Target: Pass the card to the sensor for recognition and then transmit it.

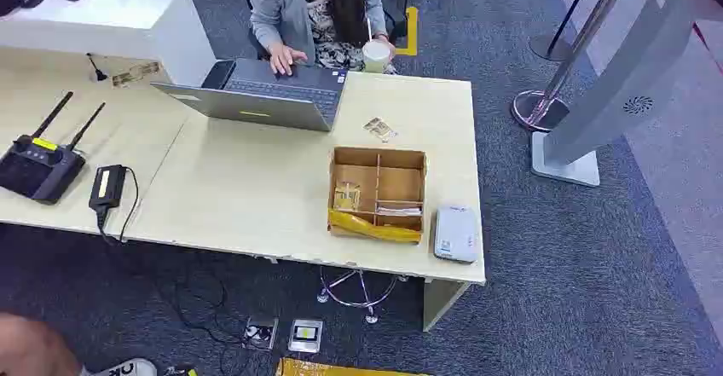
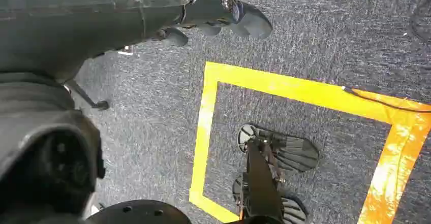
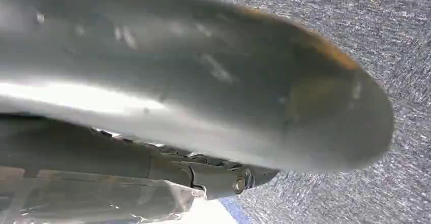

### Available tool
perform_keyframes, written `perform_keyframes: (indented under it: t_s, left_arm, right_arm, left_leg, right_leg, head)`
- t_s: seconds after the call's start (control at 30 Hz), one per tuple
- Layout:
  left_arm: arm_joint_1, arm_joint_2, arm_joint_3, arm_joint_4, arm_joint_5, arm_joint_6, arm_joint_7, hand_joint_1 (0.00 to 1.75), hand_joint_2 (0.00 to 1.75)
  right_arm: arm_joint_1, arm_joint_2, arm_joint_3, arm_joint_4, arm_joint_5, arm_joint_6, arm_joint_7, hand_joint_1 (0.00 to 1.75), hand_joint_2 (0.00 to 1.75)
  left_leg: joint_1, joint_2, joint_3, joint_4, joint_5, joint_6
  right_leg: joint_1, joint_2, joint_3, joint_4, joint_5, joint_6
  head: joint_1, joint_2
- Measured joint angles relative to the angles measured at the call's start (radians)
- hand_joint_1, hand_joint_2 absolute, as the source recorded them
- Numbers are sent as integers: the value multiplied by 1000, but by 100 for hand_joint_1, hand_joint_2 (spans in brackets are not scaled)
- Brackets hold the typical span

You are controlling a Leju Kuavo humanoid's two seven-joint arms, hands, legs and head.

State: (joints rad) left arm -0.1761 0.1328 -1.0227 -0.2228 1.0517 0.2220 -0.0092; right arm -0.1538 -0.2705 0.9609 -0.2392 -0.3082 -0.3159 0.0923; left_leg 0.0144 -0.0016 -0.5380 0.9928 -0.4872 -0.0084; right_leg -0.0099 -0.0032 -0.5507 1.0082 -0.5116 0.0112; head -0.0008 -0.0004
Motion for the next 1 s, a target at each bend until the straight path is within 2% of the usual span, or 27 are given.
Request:
perform_keyframes:
  t_s: [0.43,0.63,0.8,1.0]
  left_arm:
    - [1,0,0,0,0,-1,0,0,0]
    - [3,3,0,0,0,-2,0,0,0]
    - [10,9,0,0,11,9,-6,0,0]
    - [20,22,0,0,13,11,-33,0,0]
  right_arm:
    - [-1,-1,0,0,-54,-32,19,0,0]
    - [-3,-26,-1,0,-117,-48,7,0,0]
    - [-12,-70,-23,0,-194,-90,-45,0,0]
    - [-70,-174,-127,0,-385,-93,-192,0,0]
  left_leg:
    - [0,0,0,0,0,0]
    - [0,0,0,0,0,0]
    - [-1,0,0,0,0,0]
    - [-2,0,0,0,0,0]
  right_leg:
    - [0,0,0,0,0,0]
    - [0,0,0,0,0,0]
    - [-1,0,0,0,0,0]
    - [-3,0,0,0,1,1]
  head:
    - [0,0]
    - [0,0]
    - [0,0]
    - [0,0]
